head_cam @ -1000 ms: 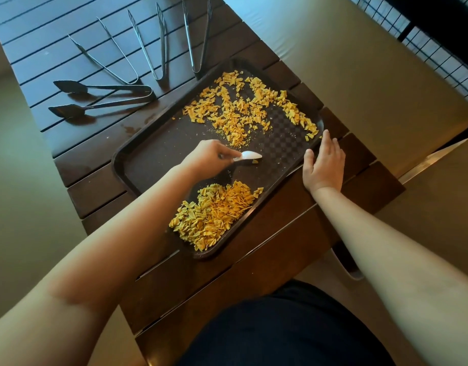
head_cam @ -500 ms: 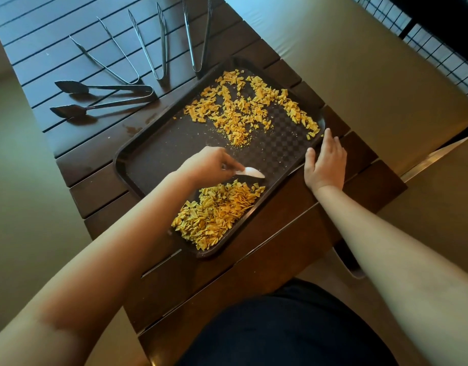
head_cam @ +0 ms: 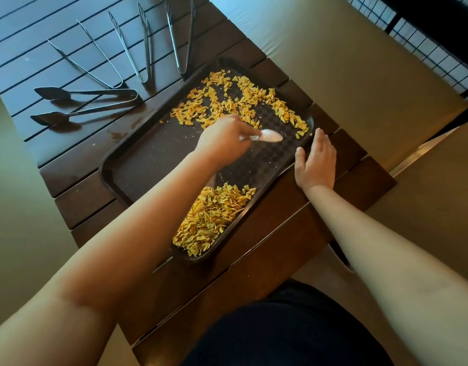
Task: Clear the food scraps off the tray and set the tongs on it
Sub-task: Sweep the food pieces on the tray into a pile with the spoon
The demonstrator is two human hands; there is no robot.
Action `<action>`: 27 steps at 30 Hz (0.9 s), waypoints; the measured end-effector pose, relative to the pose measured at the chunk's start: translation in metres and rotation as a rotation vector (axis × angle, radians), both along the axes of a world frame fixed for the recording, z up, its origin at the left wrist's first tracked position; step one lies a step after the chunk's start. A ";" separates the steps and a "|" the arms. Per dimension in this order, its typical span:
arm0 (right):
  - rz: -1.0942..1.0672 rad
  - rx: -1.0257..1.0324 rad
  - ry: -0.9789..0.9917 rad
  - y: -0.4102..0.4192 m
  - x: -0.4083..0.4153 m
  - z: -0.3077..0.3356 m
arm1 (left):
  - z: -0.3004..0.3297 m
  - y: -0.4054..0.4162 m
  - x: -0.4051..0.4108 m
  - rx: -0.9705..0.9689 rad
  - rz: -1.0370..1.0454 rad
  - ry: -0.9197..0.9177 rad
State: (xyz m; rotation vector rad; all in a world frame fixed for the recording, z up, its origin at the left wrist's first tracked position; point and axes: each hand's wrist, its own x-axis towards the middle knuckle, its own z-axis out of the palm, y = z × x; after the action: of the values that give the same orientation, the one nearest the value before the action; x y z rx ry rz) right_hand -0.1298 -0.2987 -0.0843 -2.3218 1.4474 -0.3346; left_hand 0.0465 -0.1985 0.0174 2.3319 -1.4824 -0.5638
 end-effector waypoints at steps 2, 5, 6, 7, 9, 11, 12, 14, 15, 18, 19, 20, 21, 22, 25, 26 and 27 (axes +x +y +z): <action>0.003 0.007 0.004 0.000 0.000 -0.001 | -0.001 -0.020 -0.008 -0.057 -0.007 -0.012; 0.003 0.008 0.010 0.000 0.000 -0.001 | -0.003 -0.042 -0.019 -0.078 -0.049 -0.048; 0.002 0.006 0.015 -0.001 0.000 0.000 | -0.004 -0.048 -0.021 -0.076 -0.067 -0.064; 0.001 0.005 0.018 -0.001 0.000 0.000 | -0.005 -0.052 -0.023 -0.072 -0.087 -0.078; 0.001 0.006 0.022 -0.001 0.000 0.001 | -0.006 -0.059 -0.027 -0.055 -0.121 -0.099; -0.001 0.007 0.026 -0.001 0.000 0.001 | -0.008 -0.062 -0.029 -0.043 -0.140 -0.118; -0.001 0.007 0.027 -0.001 0.000 0.001 | -0.010 -0.063 -0.029 -0.036 -0.145 -0.122; 0.002 0.006 0.028 -0.001 0.000 -0.001 | -0.013 -0.064 -0.029 -0.028 -0.153 -0.124; 0.003 0.005 0.028 -0.001 0.000 -0.001 | -0.014 -0.065 -0.030 -0.025 -0.161 -0.125; 0.002 0.006 0.031 -0.002 0.000 -0.001 | -0.019 -0.066 -0.030 -0.020 -0.177 -0.113; 0.004 0.007 0.033 -0.002 0.000 -0.001 | -0.020 -0.065 -0.030 -0.015 -0.175 -0.101; 0.006 0.007 0.035 -0.002 0.000 -0.001 | -0.021 -0.065 -0.030 -0.010 -0.172 -0.085; 0.008 0.007 0.034 -0.002 0.000 -0.001 | -0.022 -0.064 -0.030 -0.005 -0.172 -0.074; 0.007 0.006 0.030 -0.002 -0.001 -0.001 | -0.024 -0.062 -0.029 0.002 -0.172 -0.068; 0.001 0.005 0.025 -0.002 0.000 -0.002 | -0.029 -0.054 -0.021 0.030 -0.154 -0.072; -0.001 0.007 0.025 -0.001 0.000 -0.001 | -0.030 -0.052 -0.017 0.040 -0.140 -0.066; -0.003 0.011 0.024 -0.001 0.000 -0.001 | -0.032 -0.050 -0.013 0.048 -0.114 -0.042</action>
State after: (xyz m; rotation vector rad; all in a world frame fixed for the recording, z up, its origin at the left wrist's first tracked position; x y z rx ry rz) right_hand -0.1295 -0.2999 -0.0852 -2.3226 1.4605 -0.3002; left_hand 0.0338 -0.2483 -0.0142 2.3196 -1.6461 -0.5888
